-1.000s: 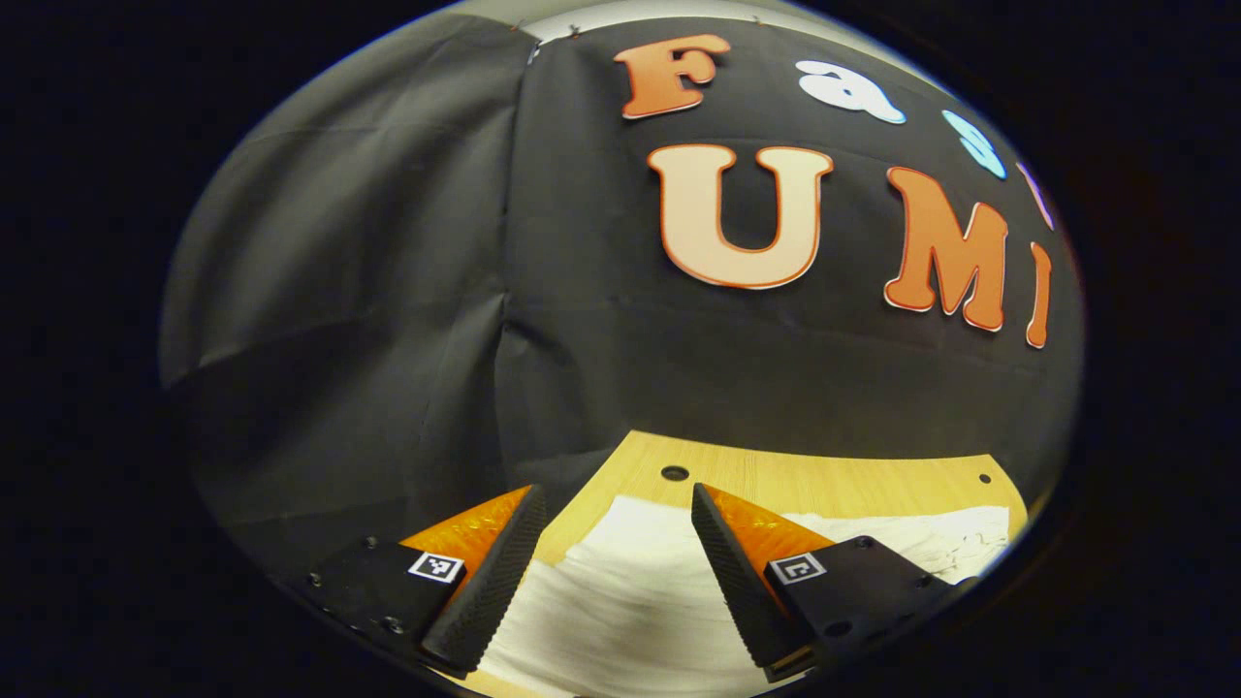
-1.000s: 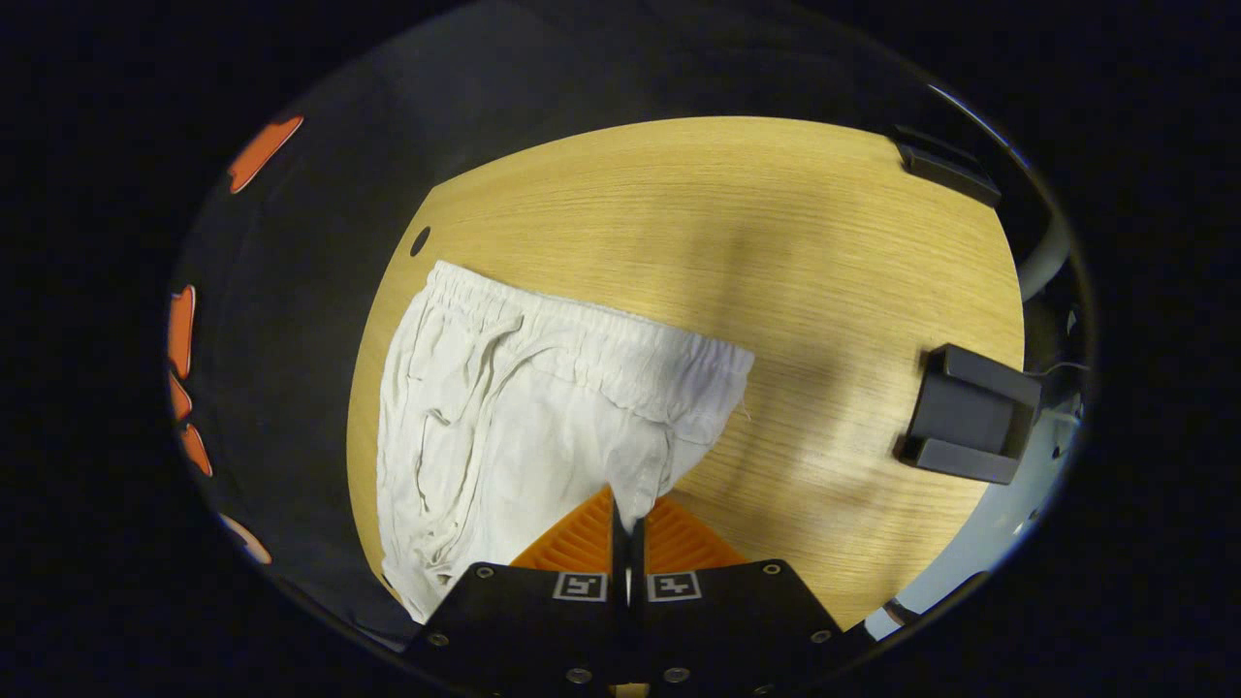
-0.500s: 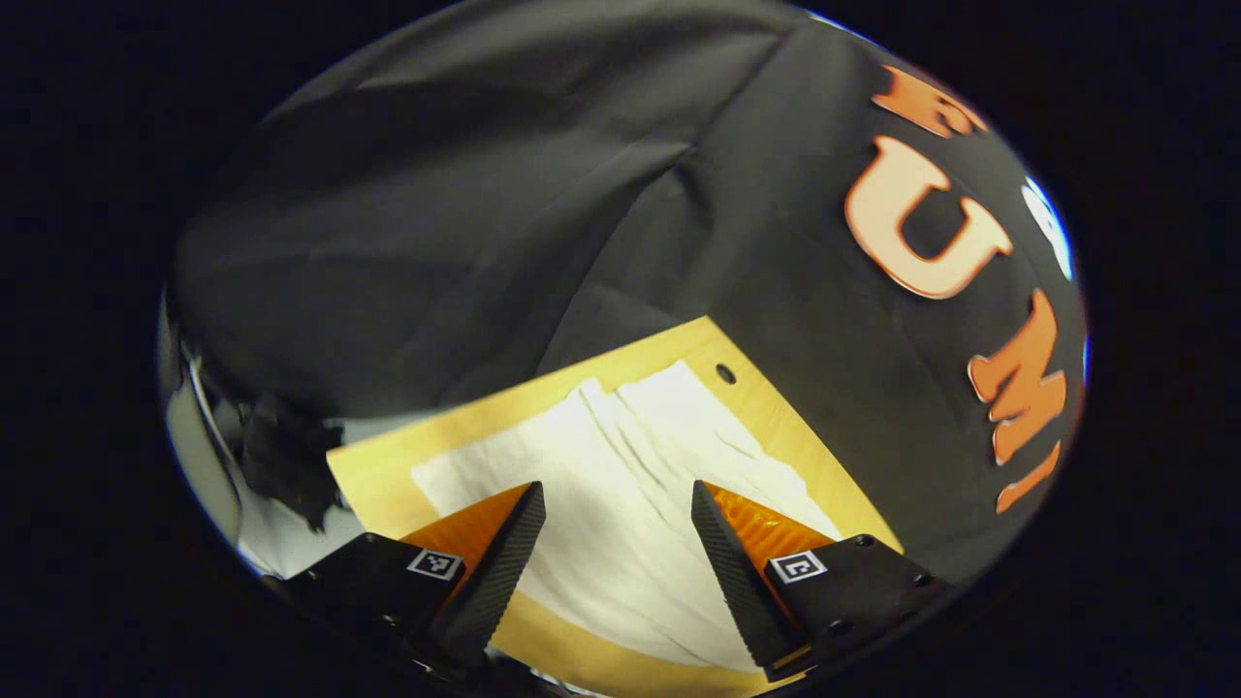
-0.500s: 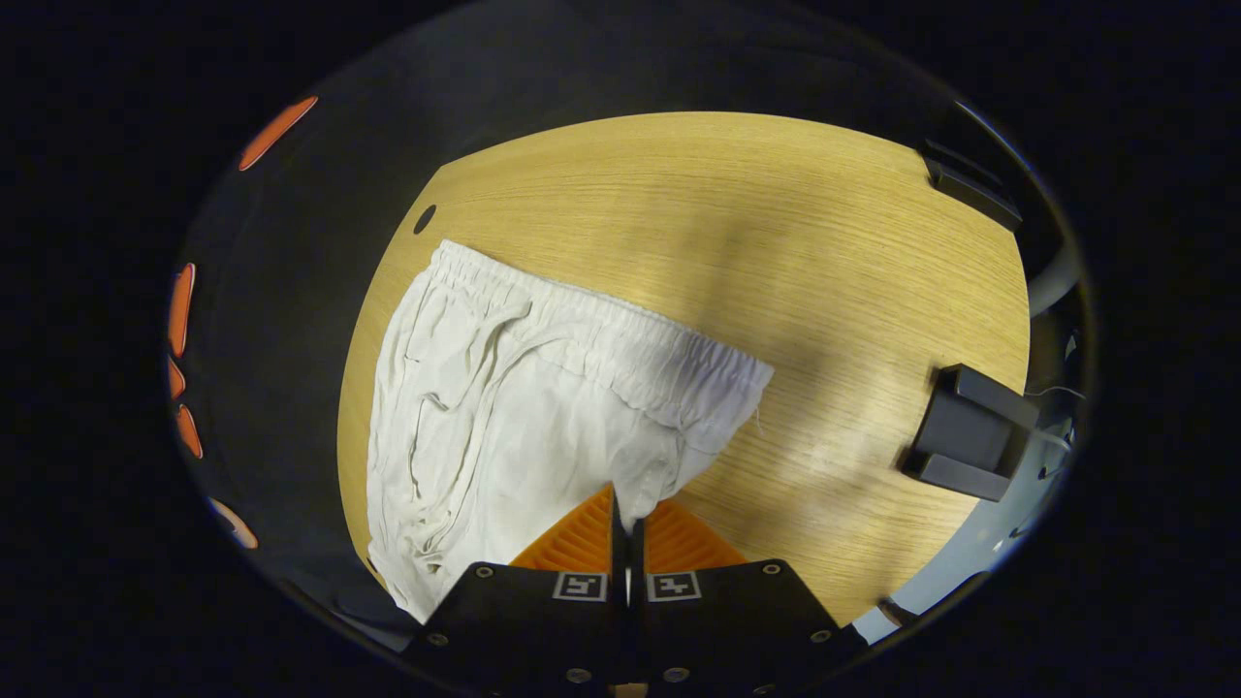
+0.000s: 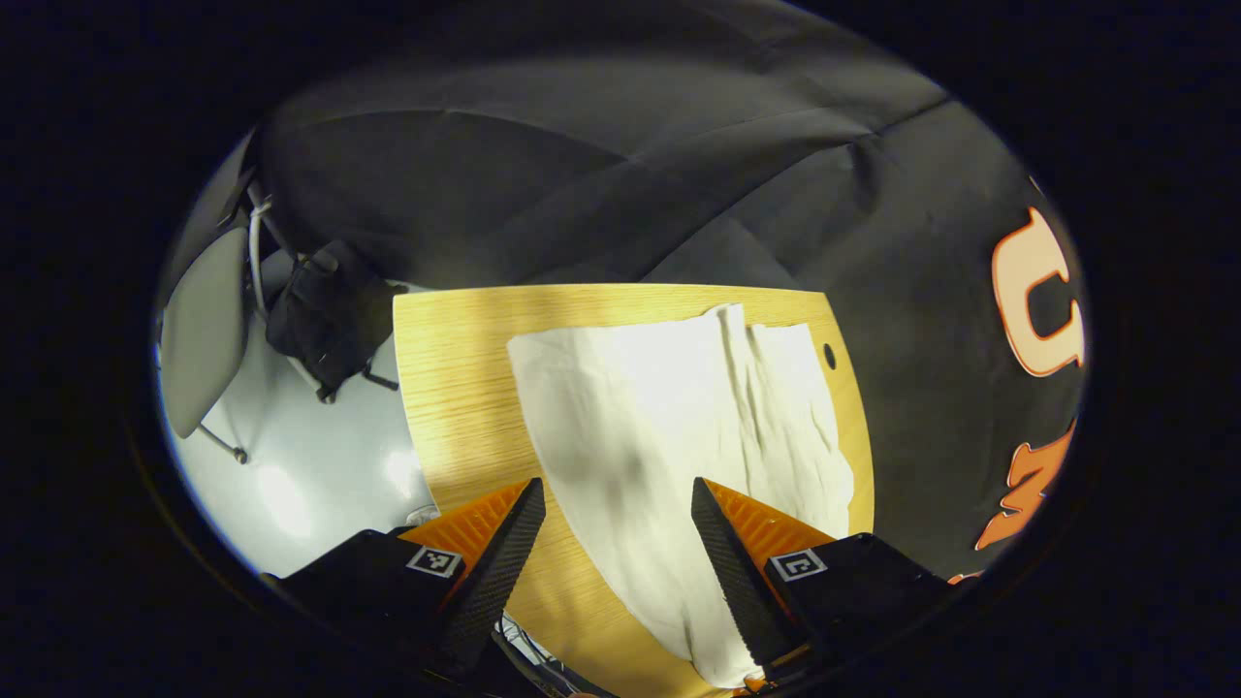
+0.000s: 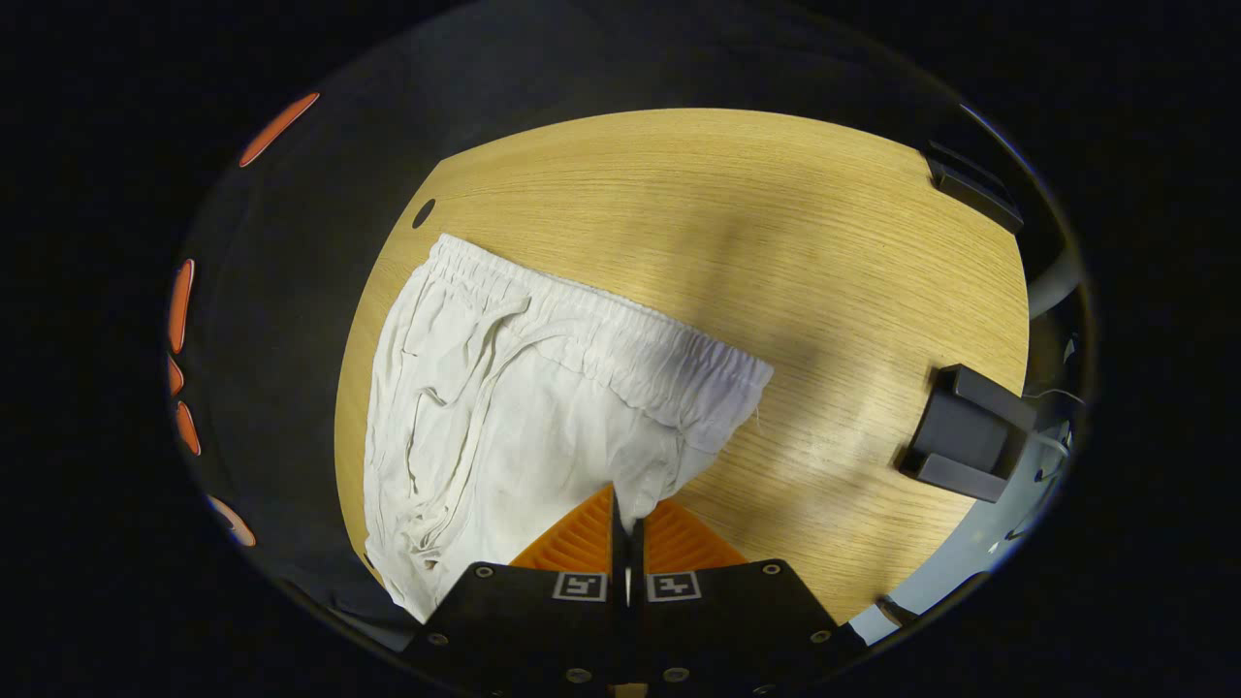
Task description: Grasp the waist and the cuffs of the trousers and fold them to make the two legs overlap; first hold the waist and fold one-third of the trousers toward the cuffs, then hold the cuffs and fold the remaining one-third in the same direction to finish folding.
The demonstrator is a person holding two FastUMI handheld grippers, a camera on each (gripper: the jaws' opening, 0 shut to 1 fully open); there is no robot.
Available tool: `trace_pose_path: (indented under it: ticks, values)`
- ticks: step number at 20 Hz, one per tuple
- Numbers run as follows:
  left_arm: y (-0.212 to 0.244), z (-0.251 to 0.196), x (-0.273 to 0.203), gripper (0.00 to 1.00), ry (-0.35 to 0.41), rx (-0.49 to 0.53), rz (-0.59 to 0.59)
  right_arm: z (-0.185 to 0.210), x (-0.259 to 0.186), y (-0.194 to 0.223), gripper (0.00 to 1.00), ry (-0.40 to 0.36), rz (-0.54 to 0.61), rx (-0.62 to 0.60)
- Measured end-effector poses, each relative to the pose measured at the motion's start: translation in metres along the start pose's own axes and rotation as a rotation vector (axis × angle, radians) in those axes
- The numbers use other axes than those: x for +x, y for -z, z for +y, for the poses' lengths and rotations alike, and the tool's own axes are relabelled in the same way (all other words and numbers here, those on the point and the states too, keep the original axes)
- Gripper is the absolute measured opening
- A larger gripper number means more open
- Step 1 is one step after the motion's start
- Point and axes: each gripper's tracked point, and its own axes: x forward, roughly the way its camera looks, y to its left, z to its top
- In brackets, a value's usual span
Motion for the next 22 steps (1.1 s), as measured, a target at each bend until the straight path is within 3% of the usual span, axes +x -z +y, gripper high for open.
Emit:
trace_pose_path:
  ticks: [2, 8, 11, 17, 20, 21, 22]
  values:
    - [0.0, -0.001, 0.001, 1.0, -0.019, -0.023, 0.01, 0.0, 0.001, 0.0, 0.01, 0.001, 0.002, 0.006]
    - [0.003, -0.003, 0.003, 0.99, -0.043, -0.055, 0.037, 0.0, 0.0, -0.001, 0.01, 0.01, 0.002, 0.025]
    - [0.001, -0.003, 0.003, 0.96, -0.039, -0.042, 0.029, 0.0, 0.0, 0.0, 0.01, 0.015, -0.002, 0.024]
    - [-0.002, -0.008, 0.004, 0.98, -0.007, -0.038, 0.013, 0.0, 0.0, 0.0, 0.01, 0.016, -0.003, 0.033]
    - [-0.001, -0.009, 0.003, 0.89, -0.01, -0.035, 0.027, 0.0, 0.001, 0.0, 0.01, 0.009, -0.001, 0.031]
    - [0.0, -0.011, 0.003, 0.81, -0.004, -0.035, 0.026, 0.0, 0.0, 0.0, 0.01, 0.008, -0.001, 0.03]
    - [0.001, -0.007, 0.009, 0.64, -0.019, -0.043, 0.033, 0.0, 0.0, 0.0, 0.01, 0.008, 0.0, 0.03]
